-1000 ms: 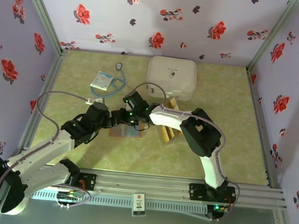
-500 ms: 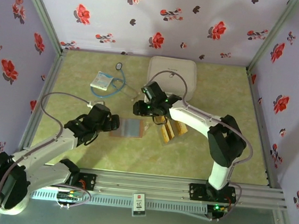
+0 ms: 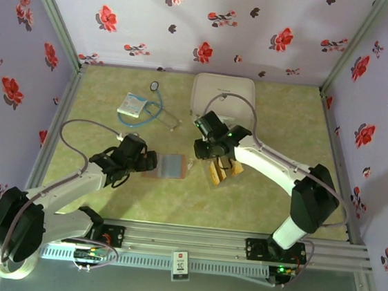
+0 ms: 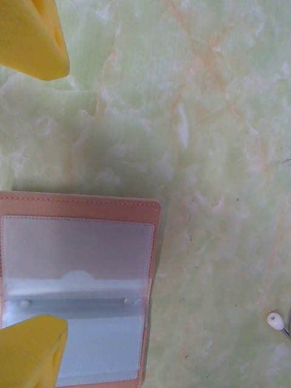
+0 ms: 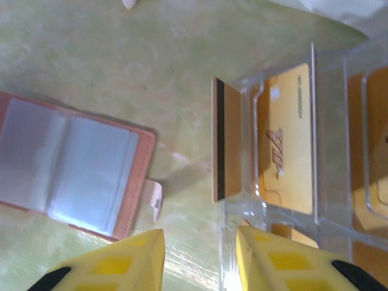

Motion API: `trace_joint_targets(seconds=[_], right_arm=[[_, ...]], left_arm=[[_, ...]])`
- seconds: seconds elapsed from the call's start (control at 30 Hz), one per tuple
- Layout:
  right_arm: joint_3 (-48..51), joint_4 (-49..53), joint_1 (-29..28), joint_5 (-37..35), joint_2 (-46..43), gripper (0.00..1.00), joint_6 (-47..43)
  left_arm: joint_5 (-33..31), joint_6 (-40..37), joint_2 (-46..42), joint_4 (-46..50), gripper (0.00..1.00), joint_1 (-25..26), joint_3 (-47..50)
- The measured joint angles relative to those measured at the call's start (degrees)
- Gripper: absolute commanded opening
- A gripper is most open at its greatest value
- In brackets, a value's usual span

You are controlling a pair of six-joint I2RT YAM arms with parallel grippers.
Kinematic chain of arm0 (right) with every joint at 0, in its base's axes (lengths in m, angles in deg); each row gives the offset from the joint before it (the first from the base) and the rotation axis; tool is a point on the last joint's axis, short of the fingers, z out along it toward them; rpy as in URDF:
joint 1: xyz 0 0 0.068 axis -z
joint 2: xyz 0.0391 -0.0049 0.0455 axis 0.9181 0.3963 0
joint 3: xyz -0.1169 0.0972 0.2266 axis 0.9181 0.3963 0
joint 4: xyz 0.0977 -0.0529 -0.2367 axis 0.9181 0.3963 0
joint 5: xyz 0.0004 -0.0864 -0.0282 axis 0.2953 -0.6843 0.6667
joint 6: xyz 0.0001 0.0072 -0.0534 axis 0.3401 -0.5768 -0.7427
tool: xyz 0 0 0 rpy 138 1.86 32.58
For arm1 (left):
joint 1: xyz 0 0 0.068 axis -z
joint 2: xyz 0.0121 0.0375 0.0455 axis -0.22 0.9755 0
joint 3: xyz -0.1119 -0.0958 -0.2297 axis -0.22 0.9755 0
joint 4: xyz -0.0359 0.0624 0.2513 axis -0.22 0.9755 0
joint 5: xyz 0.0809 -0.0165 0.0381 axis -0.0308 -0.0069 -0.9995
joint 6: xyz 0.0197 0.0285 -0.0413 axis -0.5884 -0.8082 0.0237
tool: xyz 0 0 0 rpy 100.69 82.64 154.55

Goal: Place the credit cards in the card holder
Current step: Move the storage box to the center of the table.

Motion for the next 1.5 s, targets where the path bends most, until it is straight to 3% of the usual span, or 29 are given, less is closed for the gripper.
trace_joint_targets(seconds=[0.5,0.73,1.03,1.5], right_arm=[[15.30,-4.59,-10.16,-0.61,-4.55,0.25,6.91],[15.91,-8.35,-12.63,-3.19,0.15,0.22,8.87],[11.10,-8.90,-12.55,-10.03,9.73,0.20,8.02],[9.62,-10.62,-5.46,-13.40,12.20,0.17,5.14]], left_arm=[[0.66,0.00,2.49,-1.25,1.00,-0.11,-0.13],[1.01,0.02,2.86,-1.44,1.00,-0.17,-0.31],[1.05,0.02,2.86,-1.62,1.00,-0.20,-0.44],[1.05,0.02,2.86,-1.60,1.00,-0.20,-0.44]])
